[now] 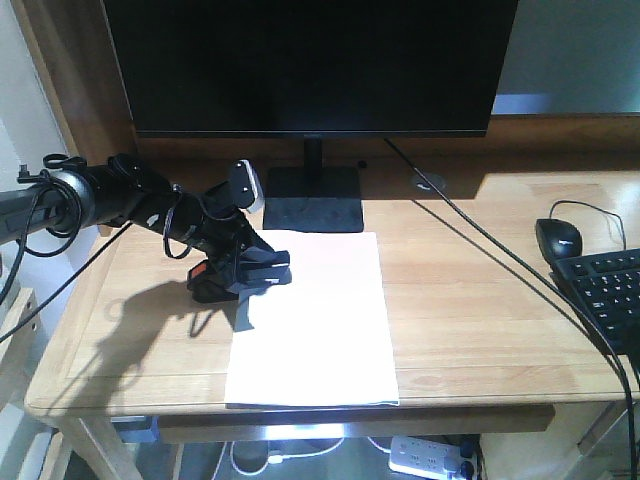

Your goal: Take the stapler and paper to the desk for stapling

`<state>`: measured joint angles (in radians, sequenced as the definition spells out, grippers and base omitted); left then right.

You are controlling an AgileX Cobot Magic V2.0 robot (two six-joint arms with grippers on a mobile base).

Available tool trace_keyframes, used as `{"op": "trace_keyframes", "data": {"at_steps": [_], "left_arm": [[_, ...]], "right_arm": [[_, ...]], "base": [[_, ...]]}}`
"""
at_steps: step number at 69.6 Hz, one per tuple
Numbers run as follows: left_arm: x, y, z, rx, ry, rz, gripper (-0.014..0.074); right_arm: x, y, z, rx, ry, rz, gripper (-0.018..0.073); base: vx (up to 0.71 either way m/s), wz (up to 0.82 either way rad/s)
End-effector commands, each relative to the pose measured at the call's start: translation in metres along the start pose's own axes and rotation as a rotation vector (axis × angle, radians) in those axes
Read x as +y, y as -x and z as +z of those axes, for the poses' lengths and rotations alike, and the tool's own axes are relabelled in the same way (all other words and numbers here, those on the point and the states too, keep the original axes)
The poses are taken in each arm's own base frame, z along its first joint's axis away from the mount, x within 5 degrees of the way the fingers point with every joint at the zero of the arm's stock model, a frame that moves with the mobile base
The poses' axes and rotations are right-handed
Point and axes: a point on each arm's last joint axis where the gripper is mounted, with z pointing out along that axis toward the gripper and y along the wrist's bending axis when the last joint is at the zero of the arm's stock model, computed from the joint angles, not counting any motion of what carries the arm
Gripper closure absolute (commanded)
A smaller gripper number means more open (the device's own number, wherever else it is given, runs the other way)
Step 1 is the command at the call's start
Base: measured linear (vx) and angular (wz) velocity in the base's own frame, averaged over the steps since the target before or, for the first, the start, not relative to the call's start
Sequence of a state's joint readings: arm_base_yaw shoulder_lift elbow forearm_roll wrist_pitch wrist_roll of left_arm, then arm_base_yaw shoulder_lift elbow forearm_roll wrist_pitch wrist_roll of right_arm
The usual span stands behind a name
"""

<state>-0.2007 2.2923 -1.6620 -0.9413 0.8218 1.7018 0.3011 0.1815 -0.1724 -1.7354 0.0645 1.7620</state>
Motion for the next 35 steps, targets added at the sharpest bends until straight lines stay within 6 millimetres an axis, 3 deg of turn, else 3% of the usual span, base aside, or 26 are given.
{"op": "trace_keyframes", "data": {"at_steps": [1, 35], "left_arm": [[-0.0045, 0.0036, -0.0041, 0.037, -0.027, 0.05, 0.0603], [-0.0045, 0.0036, -0.0041, 0.038, -0.026, 0.033, 0.0603]], "right_arm": [[-0.0009, 0.0094, 0.001, -0.023, -0.014, -0.071, -0.0018], [-0.0009, 0.0094, 0.001, -0.023, -0.014, -0.071, -0.0018]], "base": [[0.0, 0.0], [0.0, 0.0]]}}
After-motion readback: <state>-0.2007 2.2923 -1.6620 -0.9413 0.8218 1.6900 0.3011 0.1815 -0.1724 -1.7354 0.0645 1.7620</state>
